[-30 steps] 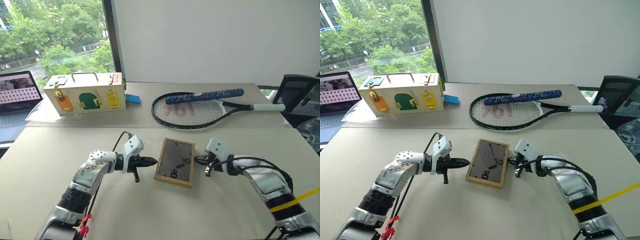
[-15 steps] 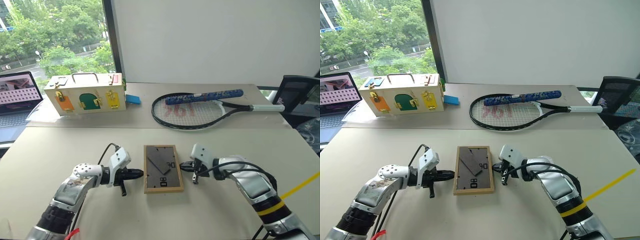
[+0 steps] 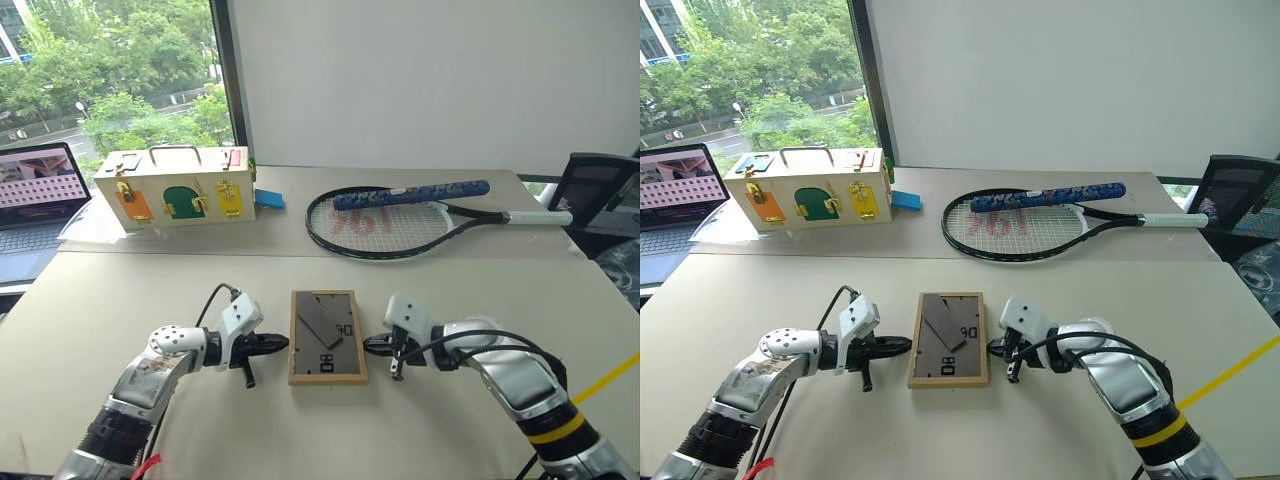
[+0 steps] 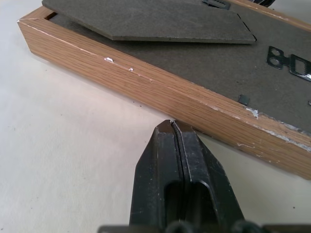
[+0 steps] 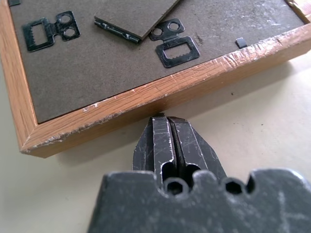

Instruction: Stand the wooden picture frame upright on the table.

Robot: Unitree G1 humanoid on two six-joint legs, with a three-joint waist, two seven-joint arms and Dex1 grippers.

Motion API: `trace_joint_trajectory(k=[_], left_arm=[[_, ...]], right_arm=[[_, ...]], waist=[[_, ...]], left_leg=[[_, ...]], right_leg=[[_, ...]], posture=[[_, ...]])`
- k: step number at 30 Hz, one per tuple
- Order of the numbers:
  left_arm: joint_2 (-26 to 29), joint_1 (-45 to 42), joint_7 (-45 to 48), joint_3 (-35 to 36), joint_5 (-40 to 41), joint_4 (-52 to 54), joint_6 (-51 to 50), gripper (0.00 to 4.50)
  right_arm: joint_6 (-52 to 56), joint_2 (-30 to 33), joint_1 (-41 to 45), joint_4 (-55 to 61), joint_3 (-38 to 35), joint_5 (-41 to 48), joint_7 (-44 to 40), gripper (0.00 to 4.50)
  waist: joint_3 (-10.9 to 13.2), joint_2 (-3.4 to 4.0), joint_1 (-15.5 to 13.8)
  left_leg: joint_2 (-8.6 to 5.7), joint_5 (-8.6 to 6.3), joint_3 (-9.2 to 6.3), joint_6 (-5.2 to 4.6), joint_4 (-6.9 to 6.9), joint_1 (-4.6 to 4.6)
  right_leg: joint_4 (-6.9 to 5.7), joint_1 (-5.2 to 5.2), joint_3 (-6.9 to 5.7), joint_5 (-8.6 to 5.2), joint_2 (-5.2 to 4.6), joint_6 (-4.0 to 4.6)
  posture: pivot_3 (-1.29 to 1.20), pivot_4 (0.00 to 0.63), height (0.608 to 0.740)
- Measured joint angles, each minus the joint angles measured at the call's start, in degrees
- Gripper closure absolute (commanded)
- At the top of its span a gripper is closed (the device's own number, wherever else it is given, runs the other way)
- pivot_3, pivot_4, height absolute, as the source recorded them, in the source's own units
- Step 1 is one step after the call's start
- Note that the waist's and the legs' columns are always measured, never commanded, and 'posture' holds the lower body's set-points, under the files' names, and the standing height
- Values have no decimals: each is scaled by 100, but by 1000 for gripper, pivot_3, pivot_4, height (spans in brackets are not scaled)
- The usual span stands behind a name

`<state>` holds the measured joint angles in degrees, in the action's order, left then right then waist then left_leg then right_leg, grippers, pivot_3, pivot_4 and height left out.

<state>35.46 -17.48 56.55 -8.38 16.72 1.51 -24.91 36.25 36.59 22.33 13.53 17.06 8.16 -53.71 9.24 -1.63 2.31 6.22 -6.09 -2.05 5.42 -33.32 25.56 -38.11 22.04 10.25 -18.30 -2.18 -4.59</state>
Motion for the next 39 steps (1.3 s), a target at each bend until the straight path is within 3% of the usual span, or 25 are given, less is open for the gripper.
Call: trace_joint_trajectory(k=[9,14,19,20,21,28,30,32,39], left_arm=[[0,11,-92,8,-21,58,-74,4443],[249,407,-130,748,899,437,-1447,4443],[691,344,-871,1686,1462,634,-3232,4443],[791,315,-868,1744,1558,689,-3482,3940],[801,226,-876,1889,1751,696,-3786,3915],[393,-684,-1047,2807,3239,527,-6196,1326],[311,-766,-1240,2884,3455,437,-6595,542],[313,-770,-1417,2881,3674,279,-6693,37],[358,-426,-1986,2286,4422,442,-6739,37]], right_arm=[[54,39,-53,57,-15,20,-12,4500],[-203,482,-80,-366,-474,221,-251,4500],[-357,743,-113,-454,-1109,756,-730,4500],[-355,744,-113,-429,-1144,830,-766,4500],[-336,744,-113,-393,-1182,918,-803,4500],[-192,749,-60,-142,-1205,1245,-932,4500],[-192,749,-61,-142,-1164,1244,-934,4500],[-192,749,-68,-142,-1157,1248,-935,4500],[-276,748,-191,-143,-1086,1249,-935,4500]], waist=[[-1,0,1],[1,-2,19],[7,-10,53],[7,-10,55],[7,-9,49],[11,-15,20],[11,-15,38],[11,-15,56],[12,-16,28]], left_leg=[[0,0,0,0,0,-2],[0,0,0,-1,6,4],[0,0,-1,-1,9,7],[0,0,-1,-1,9,8],[0,-1,-1,-1,8,8],[-1,-1,-3,0,9,14],[-1,-1,-3,0,15,14],[-1,0,-3,0,18,13],[-2,-1,-4,1,19,15]], right_leg=[[0,-2,0,-8,0,-14],[0,7,1,-9,-2,-12],[1,11,1,-14,-2,-20],[2,11,1,-14,-2,-20],[2,11,1,-14,-2,-20],[3,15,-4,-14,-2,-19],[3,18,-4,-9,-2,-10],[2,19,-4,-1,-2,3],[5,19,-4,0,-3,4]], posture=[[0,150,740],[0,150,740],[0,150,740],[0,150,740],[0,150,740],[0,150,740],[0,150,740],[0,150,740],[0,150,740]])
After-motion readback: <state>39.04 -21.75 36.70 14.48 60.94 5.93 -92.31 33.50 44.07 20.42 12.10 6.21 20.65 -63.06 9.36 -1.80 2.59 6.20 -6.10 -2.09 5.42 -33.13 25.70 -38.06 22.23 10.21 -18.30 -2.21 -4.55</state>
